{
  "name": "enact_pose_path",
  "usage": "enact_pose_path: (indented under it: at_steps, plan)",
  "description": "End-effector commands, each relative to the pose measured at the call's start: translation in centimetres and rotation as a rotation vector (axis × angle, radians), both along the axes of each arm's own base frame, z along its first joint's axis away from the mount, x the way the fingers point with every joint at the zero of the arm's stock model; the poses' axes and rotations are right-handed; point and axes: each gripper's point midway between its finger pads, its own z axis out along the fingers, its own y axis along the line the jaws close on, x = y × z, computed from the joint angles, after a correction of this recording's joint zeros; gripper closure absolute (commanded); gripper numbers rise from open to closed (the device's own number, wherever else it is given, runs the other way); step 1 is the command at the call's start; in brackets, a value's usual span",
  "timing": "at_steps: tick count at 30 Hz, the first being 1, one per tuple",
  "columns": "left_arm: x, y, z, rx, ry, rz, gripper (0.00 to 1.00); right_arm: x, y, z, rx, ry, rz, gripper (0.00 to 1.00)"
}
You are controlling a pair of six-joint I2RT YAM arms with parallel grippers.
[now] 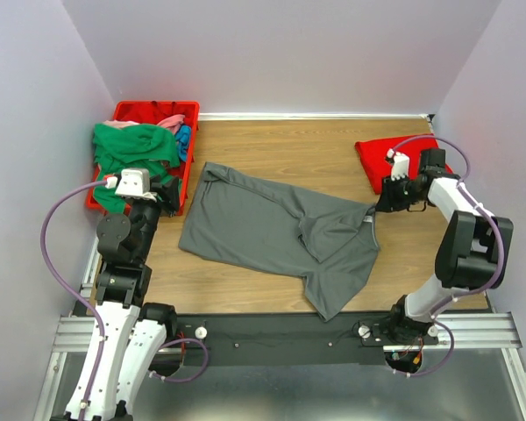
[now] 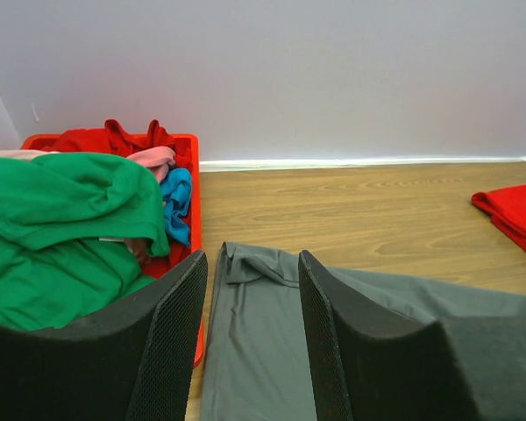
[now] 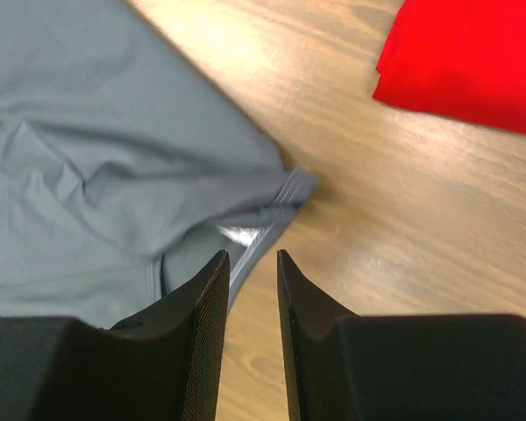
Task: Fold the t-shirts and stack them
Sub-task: Fold the tshirt
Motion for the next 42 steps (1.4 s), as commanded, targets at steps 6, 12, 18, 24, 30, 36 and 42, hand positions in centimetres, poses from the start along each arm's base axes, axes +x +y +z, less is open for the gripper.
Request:
enact_pose_path:
  at_steps: [6,12,18,24,30,36,42]
  plan:
    - [-0.3,-0.3,-0.2,0.005,-0.004,-0.018,0.46,3.0,-0.1,-0.6,0.060,0.017,-0.064,0.64]
    - [-0.3,-0.4,-0.2,0.007,-0.004,-0.022,0.46,3.2,-0.4,-1.7,0.052,0.040,-0.062,0.61]
    - [-0.2,-0.3,-0.3,0.007,-0.002,-0.020,0.46,3.0,-0.5,-2.6,0.043,0.057,-0.049,0.60]
    - [-0.1,-0.3,-0.3,0.008,0.002,-0.020,0.46,3.0,-0.5,-3.1,0.042,0.062,-0.028,0.60]
    - [0.0,-0.4,-0.5,0.007,0.009,-0.022,0.46,3.9,-0.3,-3.6,0.057,0.064,-0.013,0.62]
    - [0.1,-0.3,-0.6,0.009,0.013,-0.019,0.46,4.3,0.2,-3.1,0.085,0.043,0.013,0.89]
    - [0.2,-0.3,-0.7,0.009,0.016,-0.017,0.46,4.0,-0.2,-2.1,0.050,0.005,0.022,0.99]
